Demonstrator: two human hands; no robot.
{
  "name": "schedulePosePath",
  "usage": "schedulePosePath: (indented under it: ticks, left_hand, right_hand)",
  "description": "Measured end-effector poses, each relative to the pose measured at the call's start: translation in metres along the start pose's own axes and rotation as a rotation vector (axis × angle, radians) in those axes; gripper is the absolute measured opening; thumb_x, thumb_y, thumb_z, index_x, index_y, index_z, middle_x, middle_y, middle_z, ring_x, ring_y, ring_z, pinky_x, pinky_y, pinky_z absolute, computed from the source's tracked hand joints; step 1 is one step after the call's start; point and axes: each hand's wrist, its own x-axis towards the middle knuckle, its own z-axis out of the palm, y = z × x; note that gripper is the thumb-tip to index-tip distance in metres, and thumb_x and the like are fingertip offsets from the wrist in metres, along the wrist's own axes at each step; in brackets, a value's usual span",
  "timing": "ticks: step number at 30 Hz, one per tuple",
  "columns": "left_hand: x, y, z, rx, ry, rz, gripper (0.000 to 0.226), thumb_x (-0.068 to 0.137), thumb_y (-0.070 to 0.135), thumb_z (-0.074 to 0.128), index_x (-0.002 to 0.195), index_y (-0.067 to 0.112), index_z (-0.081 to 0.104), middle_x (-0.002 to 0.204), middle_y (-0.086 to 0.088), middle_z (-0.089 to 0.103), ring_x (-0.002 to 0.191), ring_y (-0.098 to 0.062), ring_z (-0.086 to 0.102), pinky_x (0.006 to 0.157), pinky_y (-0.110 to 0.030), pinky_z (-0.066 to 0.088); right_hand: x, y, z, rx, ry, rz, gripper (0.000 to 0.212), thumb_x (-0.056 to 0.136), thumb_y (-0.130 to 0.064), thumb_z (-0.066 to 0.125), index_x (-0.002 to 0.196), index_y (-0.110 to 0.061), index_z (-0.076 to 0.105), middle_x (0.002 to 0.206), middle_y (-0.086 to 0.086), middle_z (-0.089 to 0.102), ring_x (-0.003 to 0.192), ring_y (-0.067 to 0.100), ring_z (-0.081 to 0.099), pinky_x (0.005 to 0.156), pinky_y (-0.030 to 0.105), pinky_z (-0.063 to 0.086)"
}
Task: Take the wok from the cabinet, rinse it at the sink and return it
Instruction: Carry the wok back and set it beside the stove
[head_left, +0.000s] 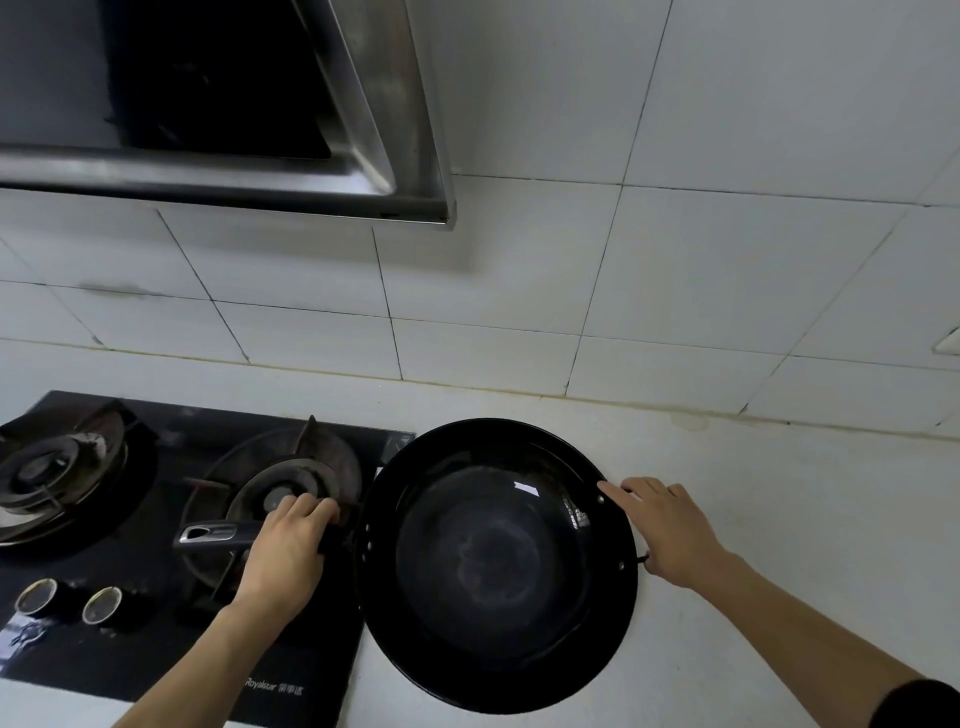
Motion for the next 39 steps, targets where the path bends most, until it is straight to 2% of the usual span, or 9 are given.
schedulePosePath:
  ticks: [8, 22, 25, 29, 34, 39]
  left_hand:
    - [0.004, 0.002, 0.007, -0.02, 0.002, 0.0, 0.047, 0.048, -0.009, 0.069, 0.086, 0.016, 0.059, 0.08, 0.001, 0.053, 0.076, -0.025, 0.046, 0.064, -0.035, 0.042]
    - [0.002, 0.0, 0.016, -0.011, -0.023, -0.002, 0.047, 0.05, -0.009, 0.069, 0.088, 0.015, 0.06, 0.085, -0.001, 0.056, 0.078, -0.025, 0.048, 0.069, -0.038, 0.047]
    - [-0.001, -0.002, 0.017, 0.013, -0.061, 0.009, 0.044, 0.051, -0.009, 0.069, 0.088, 0.012, 0.061, 0.083, -0.004, 0.056, 0.078, -0.029, 0.05, 0.067, -0.04, 0.047]
    - [-0.01, -0.003, 0.014, 0.015, -0.111, 0.01, 0.038, 0.062, -0.002, 0.068, 0.097, 0.012, 0.061, 0.089, -0.005, 0.057, 0.086, -0.028, 0.051, 0.073, -0.038, 0.047]
    - [-0.02, 0.006, 0.006, 0.047, -0.152, -0.016, 0.037, 0.07, 0.005, 0.064, 0.105, 0.014, 0.058, 0.098, -0.005, 0.057, 0.094, -0.027, 0.051, 0.079, -0.038, 0.046]
    - [-0.045, 0.022, 0.005, 0.04, -0.174, -0.089, 0.033, 0.073, 0.009, 0.062, 0.105, 0.014, 0.055, 0.104, -0.005, 0.056, 0.1, -0.028, 0.05, 0.08, -0.037, 0.045]
  right_hand:
    - [0.005, 0.004, 0.006, 0.017, -0.018, 0.014, 0.111, 0.065, -0.017, 0.08, 0.152, -0.033, 0.012, 0.142, -0.005, 0.037, 0.131, 0.018, 0.036, 0.101, 0.029, 0.032]
    - [0.007, 0.004, 0.008, 0.008, -0.023, 0.012, 0.108, 0.067, -0.013, 0.078, 0.151, -0.033, 0.013, 0.144, -0.003, 0.036, 0.132, 0.018, 0.035, 0.101, 0.029, 0.034]
    - [0.007, 0.003, 0.003, 0.005, -0.022, 0.0, 0.108, 0.069, -0.013, 0.077, 0.152, -0.031, 0.011, 0.147, -0.001, 0.032, 0.137, 0.019, 0.03, 0.104, 0.03, 0.034]
    - [0.006, -0.001, -0.006, -0.038, -0.029, -0.017, 0.107, 0.075, -0.011, 0.073, 0.154, -0.028, 0.002, 0.158, 0.004, 0.018, 0.148, 0.024, 0.011, 0.115, 0.036, 0.025]
    - [-0.008, -0.006, -0.013, -0.019, -0.01, -0.003, 0.101, 0.081, -0.014, 0.069, 0.154, -0.022, 0.0, 0.162, 0.008, 0.004, 0.15, 0.027, -0.003, 0.119, 0.038, 0.016]
    - [-0.025, -0.012, -0.016, 0.118, 0.092, -0.001, 0.079, 0.089, -0.027, 0.061, 0.152, -0.02, 0.014, 0.16, 0.007, 0.015, 0.15, 0.025, 0.007, 0.118, 0.037, 0.02]
